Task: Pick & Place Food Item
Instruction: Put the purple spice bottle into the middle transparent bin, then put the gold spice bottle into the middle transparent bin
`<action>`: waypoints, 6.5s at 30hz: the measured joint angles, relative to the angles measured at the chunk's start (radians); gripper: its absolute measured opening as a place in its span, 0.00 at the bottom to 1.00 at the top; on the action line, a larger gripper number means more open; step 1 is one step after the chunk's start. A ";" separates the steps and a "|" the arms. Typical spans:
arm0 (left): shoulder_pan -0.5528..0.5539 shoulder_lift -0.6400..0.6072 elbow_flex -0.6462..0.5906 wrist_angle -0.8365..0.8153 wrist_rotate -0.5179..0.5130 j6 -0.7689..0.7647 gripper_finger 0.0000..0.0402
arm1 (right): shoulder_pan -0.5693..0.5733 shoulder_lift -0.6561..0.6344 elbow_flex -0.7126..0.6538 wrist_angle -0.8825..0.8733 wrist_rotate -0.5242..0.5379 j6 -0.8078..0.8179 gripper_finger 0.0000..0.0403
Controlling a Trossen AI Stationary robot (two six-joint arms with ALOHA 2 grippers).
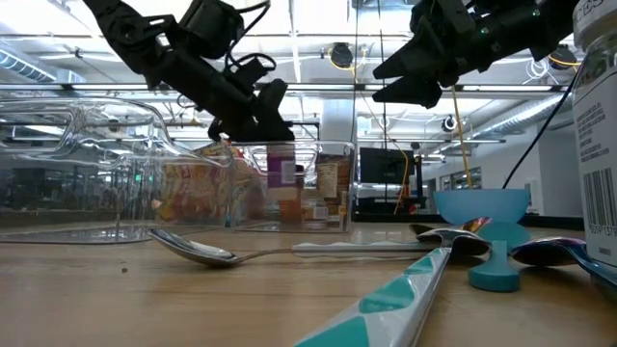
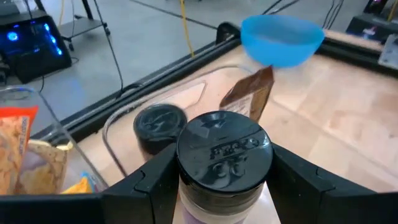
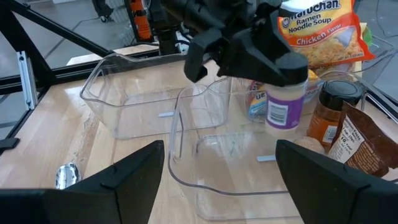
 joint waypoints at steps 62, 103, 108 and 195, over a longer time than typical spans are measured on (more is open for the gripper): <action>-0.134 -0.181 0.000 -0.053 0.115 0.003 0.86 | 0.264 0.000 0.000 0.257 -0.004 -0.105 0.74; -0.167 -0.181 0.000 -0.099 0.115 -0.207 0.86 | 1.061 0.451 -0.124 0.087 0.550 0.567 0.74; -0.167 -0.181 0.000 -0.096 0.114 -0.208 0.86 | 1.015 0.569 -0.124 0.285 0.487 0.493 0.74; -0.251 0.426 0.837 -0.579 0.540 0.223 0.86 | 0.470 0.174 -0.123 -0.110 0.468 0.165 0.63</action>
